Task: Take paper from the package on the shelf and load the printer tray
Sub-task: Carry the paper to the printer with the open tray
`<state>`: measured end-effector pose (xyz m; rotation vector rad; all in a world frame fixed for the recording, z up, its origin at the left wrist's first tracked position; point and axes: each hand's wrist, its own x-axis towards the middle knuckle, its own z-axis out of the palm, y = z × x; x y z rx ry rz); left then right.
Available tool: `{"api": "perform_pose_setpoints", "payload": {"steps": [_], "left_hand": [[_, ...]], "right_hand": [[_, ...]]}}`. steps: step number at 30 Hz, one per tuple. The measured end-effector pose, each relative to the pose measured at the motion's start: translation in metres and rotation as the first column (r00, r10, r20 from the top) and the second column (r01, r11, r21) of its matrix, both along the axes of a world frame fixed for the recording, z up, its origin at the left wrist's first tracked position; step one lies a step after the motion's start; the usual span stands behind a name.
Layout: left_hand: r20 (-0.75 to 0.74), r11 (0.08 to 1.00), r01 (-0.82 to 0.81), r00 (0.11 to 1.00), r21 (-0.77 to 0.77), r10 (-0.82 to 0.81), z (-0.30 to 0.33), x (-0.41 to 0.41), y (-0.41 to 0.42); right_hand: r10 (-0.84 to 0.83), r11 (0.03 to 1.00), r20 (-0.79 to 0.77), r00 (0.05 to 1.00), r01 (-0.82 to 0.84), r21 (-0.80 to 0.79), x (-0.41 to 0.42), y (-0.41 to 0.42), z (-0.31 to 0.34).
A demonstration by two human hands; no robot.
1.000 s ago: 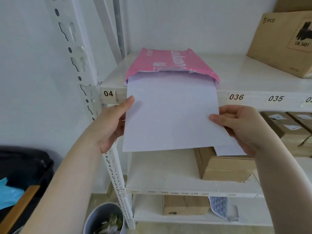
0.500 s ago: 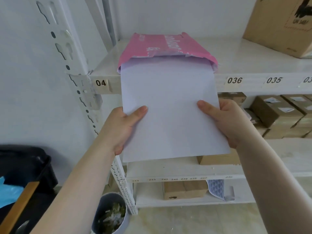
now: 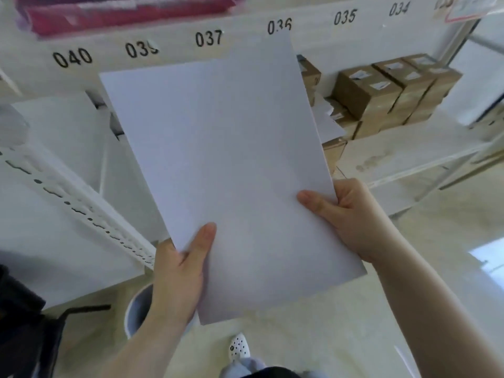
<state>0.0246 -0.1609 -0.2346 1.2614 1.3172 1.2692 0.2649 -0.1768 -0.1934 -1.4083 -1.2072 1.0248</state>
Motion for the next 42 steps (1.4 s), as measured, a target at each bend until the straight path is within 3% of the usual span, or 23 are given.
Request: {"api": "perform_pose_setpoints", "payload": {"steps": [5,10,16,21,24,29,42], "left_hand": [[-0.031,0.965,0.250,0.967,-0.083,-0.253,-0.018,0.063,-0.031],[-0.034,0.833,0.509,0.849,-0.216,-0.528,-0.043,0.172,-0.070],[0.018,0.573,0.738,0.619,-0.358,-0.785,-0.099,0.339,-0.148],[0.083,0.290,0.891,0.337,-0.348,-0.938,-0.116,0.471,-0.217],[0.095,0.180,0.916,0.227,-0.360,-0.969,-0.122,0.540,-0.248],[0.109,0.035,0.906,0.089,-0.422,-0.990,-0.144,0.643,-0.270],[0.077,-0.119,0.834,-0.092,-0.539,-0.993,-0.173,0.923,-0.294]], "right_hand": [[-0.177,0.981,-0.049,0.983,0.173,-0.083,0.060,-0.068,-0.040],[-0.429,0.898,-0.144,0.892,0.404,-0.175,0.145,-0.173,-0.080],[-0.766,0.634,-0.133,0.629,0.706,-0.315,0.253,-0.324,-0.131],[-0.921,0.389,-0.154,0.357,0.847,-0.362,0.322,-0.422,-0.156],[-0.959,0.279,-0.164,0.233,0.884,-0.376,0.362,-0.461,-0.166],[-0.980,0.170,-0.163,0.110,0.892,-0.419,0.435,-0.491,-0.193],[-0.991,0.008,-0.120,-0.060,0.868,-0.497,0.672,-0.506,-0.211]]}}
